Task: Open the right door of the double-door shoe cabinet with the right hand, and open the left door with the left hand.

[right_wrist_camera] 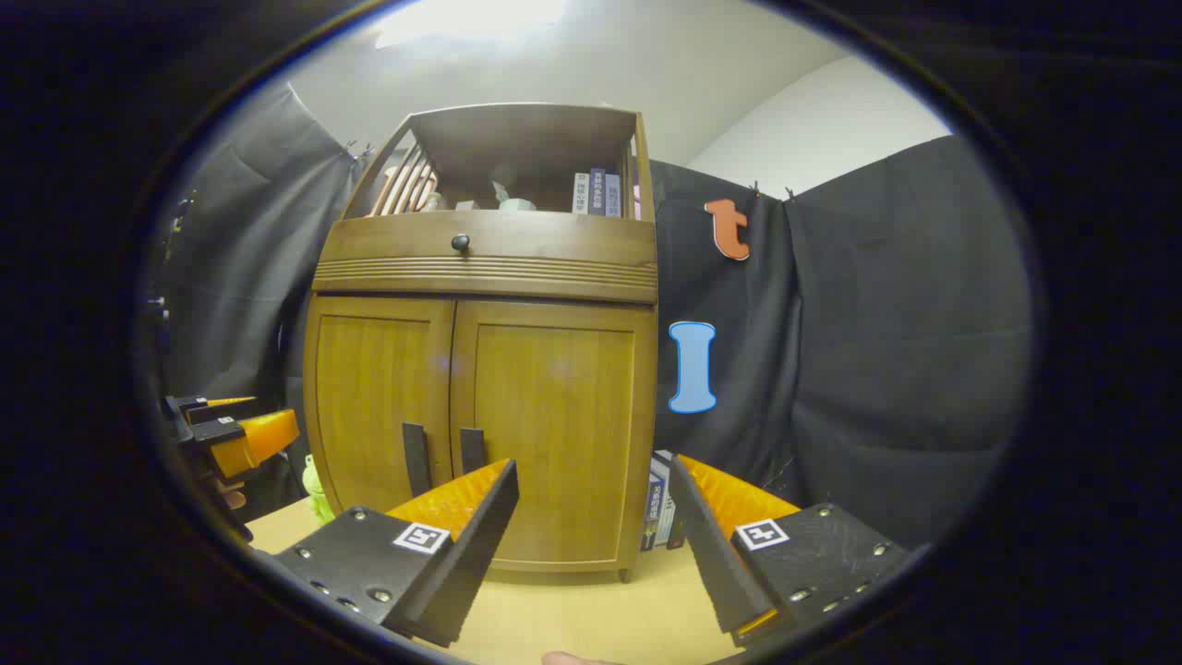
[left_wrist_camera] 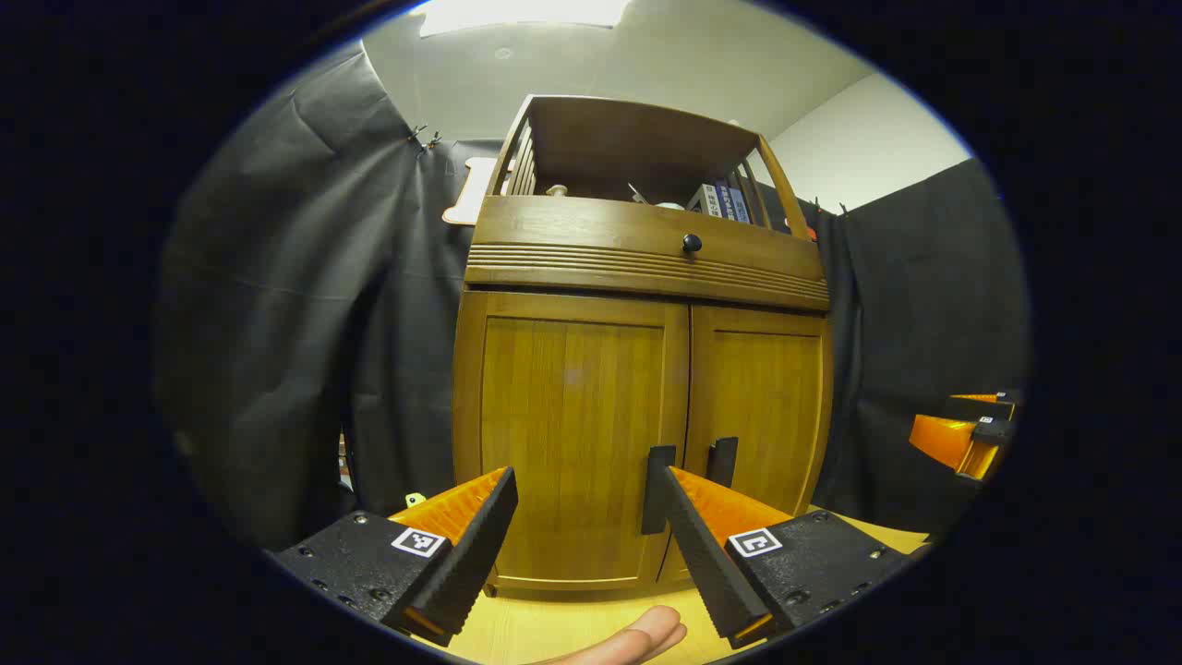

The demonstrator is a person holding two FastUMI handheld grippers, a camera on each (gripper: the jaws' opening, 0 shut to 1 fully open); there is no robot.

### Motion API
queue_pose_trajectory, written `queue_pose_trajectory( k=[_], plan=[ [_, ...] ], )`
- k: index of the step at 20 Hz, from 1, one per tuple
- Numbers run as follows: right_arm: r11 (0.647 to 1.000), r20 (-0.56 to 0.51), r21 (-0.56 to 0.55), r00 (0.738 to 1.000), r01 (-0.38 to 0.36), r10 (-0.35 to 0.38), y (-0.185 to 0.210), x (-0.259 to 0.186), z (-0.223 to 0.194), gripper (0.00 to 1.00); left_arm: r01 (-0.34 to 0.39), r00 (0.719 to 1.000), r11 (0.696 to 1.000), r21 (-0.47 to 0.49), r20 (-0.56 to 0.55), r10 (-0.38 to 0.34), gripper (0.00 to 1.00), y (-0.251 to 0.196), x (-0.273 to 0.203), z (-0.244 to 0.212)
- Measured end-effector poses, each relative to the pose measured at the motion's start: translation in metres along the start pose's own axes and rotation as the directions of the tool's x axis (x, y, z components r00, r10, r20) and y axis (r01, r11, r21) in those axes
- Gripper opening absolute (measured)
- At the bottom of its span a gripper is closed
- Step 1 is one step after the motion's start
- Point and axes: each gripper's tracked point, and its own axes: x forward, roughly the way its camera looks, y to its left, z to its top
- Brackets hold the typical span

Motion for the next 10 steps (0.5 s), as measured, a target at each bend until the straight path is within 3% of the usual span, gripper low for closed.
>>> queue_pose_trajectory(
  k=[4,8,10],
  plan=[
    [1.0,-0.019,0.016,1.0,0.0,0.0,-0.001,0.004,-0.006,0.98,-0.027,0.999,1.0,0.006,0.025,0.026,0.92,0.007,-0.001,0.006],
    [1.0,-0.014,-0.008,1.0,0.001,-0.001,-0.004,0.009,-0.003,0.97,-0.005,1.0,1.0,-0.008,0.011,0.005,0.95,0.004,0.001,0.003],
    [1.0,-0.009,-0.008,1.0,0.029,-0.029,-0.011,0.014,-0.006,0.97,-0.017,1.0,1.0,0.006,0.015,0.017,0.92,0.008,0.0,0.004]
  ],
)
